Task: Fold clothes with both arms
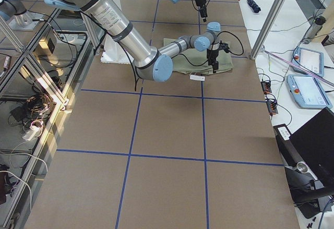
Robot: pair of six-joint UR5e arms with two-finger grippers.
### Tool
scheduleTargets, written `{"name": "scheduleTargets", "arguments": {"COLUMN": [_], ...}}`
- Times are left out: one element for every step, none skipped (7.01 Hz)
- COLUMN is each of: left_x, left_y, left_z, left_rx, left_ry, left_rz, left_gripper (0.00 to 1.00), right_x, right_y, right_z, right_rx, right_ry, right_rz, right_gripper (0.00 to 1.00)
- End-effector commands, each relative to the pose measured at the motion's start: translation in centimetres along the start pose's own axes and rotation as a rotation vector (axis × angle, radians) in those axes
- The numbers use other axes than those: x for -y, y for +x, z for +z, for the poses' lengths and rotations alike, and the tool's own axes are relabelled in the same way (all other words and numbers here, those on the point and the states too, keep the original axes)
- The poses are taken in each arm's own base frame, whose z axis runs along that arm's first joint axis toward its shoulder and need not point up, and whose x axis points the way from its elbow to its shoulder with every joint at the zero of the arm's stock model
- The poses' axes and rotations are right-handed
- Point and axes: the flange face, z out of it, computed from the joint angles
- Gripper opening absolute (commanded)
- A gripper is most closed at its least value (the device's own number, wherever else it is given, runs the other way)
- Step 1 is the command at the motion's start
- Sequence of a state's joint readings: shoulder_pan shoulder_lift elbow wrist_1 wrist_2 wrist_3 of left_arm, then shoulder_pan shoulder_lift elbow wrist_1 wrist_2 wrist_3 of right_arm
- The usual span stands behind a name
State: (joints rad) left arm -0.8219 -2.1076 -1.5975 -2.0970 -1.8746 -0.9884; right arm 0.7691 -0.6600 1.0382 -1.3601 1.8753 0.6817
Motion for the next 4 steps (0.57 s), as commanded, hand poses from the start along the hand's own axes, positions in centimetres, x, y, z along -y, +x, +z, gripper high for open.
{"name": "scheduleTargets", "arguments": {"left_x": [0.1, 0.1, 0.1, 0.1], "left_y": [-0.1, -0.1, -0.1, -0.1], "left_z": [0.0, 0.0, 0.0, 0.0], "left_rx": [0.001, 0.001, 0.001, 0.001], "left_ry": [0.001, 0.001, 0.001, 0.001], "left_rz": [0.0, 0.0, -0.002, -0.002], "left_gripper": [1.0, 1.0, 1.0, 1.0], "right_x": [2.4, 3.1, 3.0, 3.0], "right_y": [-1.4, -2.0, -1.2, -0.8], "right_z": [0.8, 0.5, 2.4, 3.1], "right_rx": [-0.031, -0.035, -0.032, -0.039], "right_ry": [0.01, 0.017, 0.028, 0.027], "right_rz": [0.001, 0.0, -0.003, -0.001], "right_gripper": [1.0, 1.0, 1.0, 1.0]}}
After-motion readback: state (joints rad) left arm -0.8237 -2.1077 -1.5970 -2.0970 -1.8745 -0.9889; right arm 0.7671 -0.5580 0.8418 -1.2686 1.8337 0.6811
